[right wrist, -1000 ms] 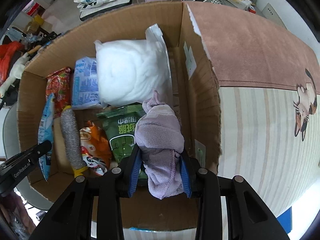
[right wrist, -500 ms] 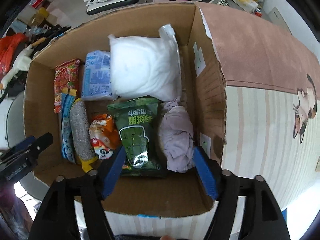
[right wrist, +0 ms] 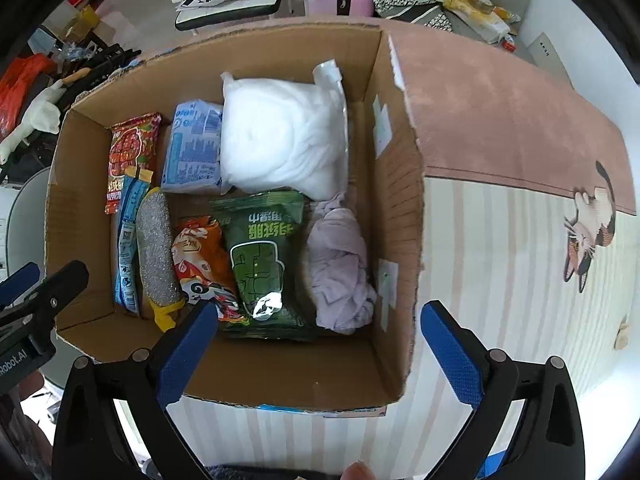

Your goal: Organize soft objects

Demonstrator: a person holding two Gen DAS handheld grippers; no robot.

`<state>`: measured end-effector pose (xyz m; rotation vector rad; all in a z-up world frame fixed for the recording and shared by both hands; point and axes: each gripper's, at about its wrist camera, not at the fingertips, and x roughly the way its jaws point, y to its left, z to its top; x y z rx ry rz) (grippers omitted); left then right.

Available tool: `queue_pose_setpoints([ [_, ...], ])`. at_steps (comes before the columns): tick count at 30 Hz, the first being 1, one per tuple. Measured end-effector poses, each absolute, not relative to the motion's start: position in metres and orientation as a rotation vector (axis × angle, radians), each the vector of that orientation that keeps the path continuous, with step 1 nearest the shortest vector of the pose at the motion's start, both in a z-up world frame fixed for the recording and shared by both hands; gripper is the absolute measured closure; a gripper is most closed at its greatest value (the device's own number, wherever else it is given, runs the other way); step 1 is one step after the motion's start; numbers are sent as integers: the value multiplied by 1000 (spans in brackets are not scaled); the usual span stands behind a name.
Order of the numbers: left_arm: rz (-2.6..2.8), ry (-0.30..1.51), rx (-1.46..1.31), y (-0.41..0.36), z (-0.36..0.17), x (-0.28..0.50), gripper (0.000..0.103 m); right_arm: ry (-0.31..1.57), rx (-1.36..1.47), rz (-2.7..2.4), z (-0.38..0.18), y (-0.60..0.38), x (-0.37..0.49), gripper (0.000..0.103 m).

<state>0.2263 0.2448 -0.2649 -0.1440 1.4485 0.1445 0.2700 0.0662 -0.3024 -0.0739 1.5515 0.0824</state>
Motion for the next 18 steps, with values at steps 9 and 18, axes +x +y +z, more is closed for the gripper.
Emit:
queue_pose_setpoints([
  [9,128,1374,-141,232,-220,207,3,1487,-64,88,-265,57,259,0],
  [18,124,1225,-108,214,-124,162,3,1324,-70,122,-163,43,211,0],
])
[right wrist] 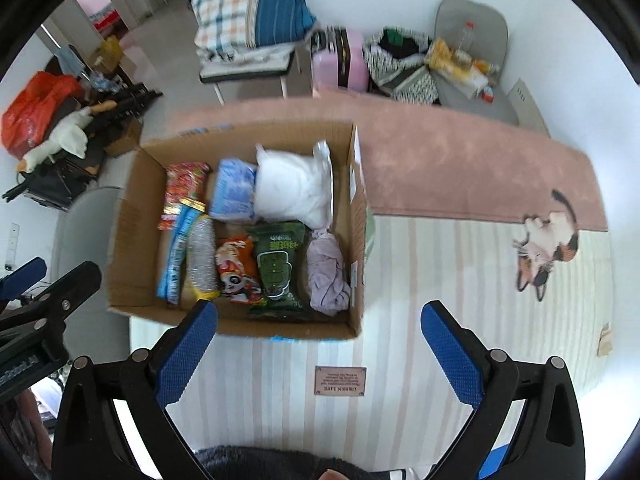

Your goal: Organize soft objects

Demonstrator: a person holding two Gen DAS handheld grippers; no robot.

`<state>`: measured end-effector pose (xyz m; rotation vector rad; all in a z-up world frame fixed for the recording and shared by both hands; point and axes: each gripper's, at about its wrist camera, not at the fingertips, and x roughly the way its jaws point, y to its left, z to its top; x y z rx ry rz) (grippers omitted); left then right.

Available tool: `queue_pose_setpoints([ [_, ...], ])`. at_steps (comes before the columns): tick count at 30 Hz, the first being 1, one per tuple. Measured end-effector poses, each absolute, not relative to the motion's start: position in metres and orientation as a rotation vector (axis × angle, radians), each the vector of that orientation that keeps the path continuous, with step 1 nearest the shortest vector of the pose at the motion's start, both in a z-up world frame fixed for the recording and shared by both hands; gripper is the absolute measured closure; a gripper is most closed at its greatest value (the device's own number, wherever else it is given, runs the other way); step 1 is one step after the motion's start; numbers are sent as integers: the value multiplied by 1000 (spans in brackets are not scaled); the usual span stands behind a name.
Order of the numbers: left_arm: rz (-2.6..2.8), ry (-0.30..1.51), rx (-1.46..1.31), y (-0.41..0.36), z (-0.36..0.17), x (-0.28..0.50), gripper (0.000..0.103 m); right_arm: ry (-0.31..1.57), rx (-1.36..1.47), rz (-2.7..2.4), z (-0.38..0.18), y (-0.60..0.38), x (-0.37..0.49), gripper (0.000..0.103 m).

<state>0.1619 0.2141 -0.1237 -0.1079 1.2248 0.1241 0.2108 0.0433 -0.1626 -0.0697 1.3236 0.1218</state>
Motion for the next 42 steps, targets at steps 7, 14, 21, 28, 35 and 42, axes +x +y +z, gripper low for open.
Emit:
queue_pose_setpoints([
  [7,115,1151,-114,209,-72,132,3,1214,-60,134,-88,33,171,0],
  [14,141,1091,-118,205,-34,101,3,1129,-58,139,-36,26,134,0],
  [21,130,1080,-132,201,-12,81,3,1080,-59,146,-1,20,106,0],
  [28,142,1059,-124,197,-3,70,3,1067,-74,140,13,16,92,0],
  [35,154,1066,-113,195,-4,66,3,1048,-89,104,15,13,92,0],
  [42,156,1061,-112,195,-3,67,3,1033,-105,86,19,10,93,0],
])
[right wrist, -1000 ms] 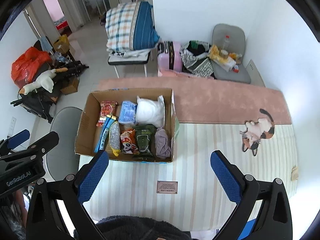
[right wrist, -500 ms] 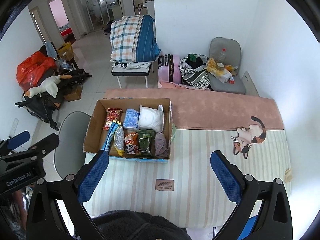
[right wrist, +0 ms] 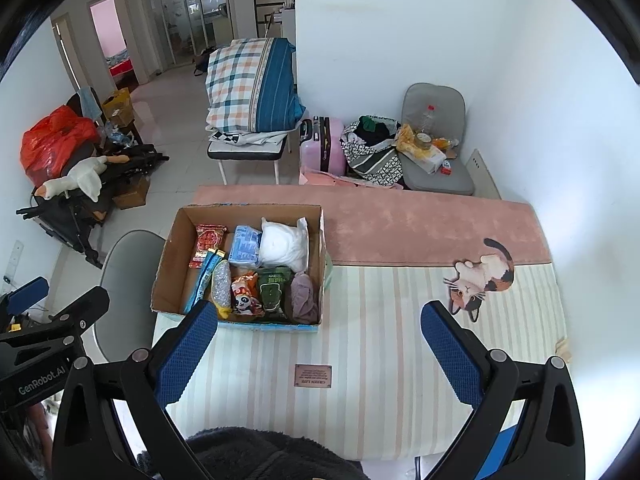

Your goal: Organize soft objects

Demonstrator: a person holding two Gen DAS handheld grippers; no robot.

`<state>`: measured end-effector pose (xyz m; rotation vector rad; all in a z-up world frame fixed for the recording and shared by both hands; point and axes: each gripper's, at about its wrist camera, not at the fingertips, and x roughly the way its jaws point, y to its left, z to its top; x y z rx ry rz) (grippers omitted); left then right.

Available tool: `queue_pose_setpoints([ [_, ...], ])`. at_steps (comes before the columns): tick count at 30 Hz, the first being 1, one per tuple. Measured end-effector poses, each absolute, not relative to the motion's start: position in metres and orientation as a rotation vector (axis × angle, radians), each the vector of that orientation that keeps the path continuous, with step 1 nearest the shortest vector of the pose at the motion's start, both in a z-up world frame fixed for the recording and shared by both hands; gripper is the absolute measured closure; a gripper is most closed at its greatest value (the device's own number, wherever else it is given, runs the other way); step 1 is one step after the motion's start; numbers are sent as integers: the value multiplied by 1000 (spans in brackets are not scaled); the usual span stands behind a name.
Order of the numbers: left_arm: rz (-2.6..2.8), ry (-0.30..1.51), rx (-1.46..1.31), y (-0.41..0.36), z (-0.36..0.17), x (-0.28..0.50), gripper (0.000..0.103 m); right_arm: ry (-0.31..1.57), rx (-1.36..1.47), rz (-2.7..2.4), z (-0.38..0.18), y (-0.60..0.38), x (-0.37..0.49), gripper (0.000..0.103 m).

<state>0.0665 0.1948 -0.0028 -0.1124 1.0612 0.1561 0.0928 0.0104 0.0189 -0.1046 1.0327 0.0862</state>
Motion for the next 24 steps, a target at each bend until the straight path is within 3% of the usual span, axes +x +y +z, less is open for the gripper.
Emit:
queue_pose_setpoints([
  [24,157,1039,-104,196,7,73,3,1010,-111,72,27,5,94,0],
])
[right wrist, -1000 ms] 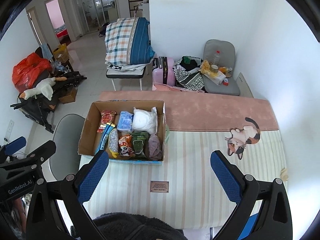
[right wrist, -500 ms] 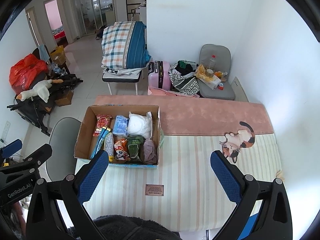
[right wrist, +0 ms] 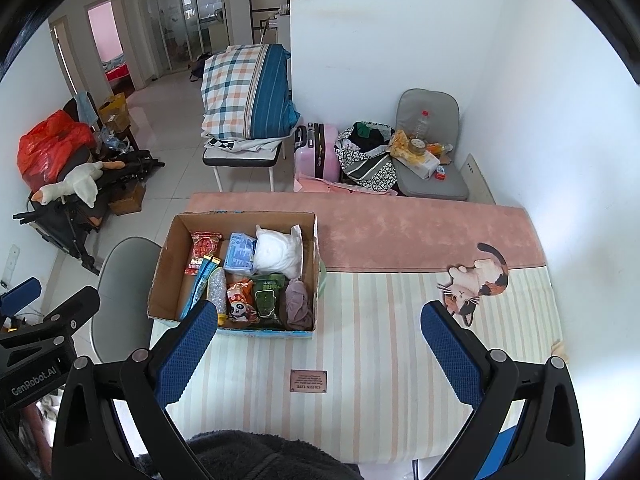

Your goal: Organize soft objects

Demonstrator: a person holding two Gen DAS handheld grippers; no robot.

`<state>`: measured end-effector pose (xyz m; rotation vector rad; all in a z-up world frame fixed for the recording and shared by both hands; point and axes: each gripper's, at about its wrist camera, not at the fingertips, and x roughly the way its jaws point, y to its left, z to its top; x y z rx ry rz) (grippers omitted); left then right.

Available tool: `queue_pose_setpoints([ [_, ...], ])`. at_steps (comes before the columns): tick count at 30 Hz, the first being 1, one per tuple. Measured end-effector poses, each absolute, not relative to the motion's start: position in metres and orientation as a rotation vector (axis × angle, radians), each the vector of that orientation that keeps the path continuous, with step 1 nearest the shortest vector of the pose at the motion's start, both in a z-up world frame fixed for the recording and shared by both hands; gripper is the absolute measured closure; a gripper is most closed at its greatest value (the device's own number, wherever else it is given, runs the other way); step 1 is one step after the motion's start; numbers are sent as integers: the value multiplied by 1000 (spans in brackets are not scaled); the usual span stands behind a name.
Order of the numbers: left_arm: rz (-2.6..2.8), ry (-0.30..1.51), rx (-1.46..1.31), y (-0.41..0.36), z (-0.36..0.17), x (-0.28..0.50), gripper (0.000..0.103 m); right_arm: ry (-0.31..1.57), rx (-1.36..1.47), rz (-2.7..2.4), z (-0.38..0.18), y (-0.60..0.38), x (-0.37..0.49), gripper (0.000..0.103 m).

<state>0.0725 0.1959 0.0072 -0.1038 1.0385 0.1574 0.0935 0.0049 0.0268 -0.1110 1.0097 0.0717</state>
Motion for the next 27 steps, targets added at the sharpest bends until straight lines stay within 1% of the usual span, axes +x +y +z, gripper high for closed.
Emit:
queue_pose_setpoints([
  [27,167,1025,-101,197,11,72,3,1005,-106,72,31,4,90,0],
])
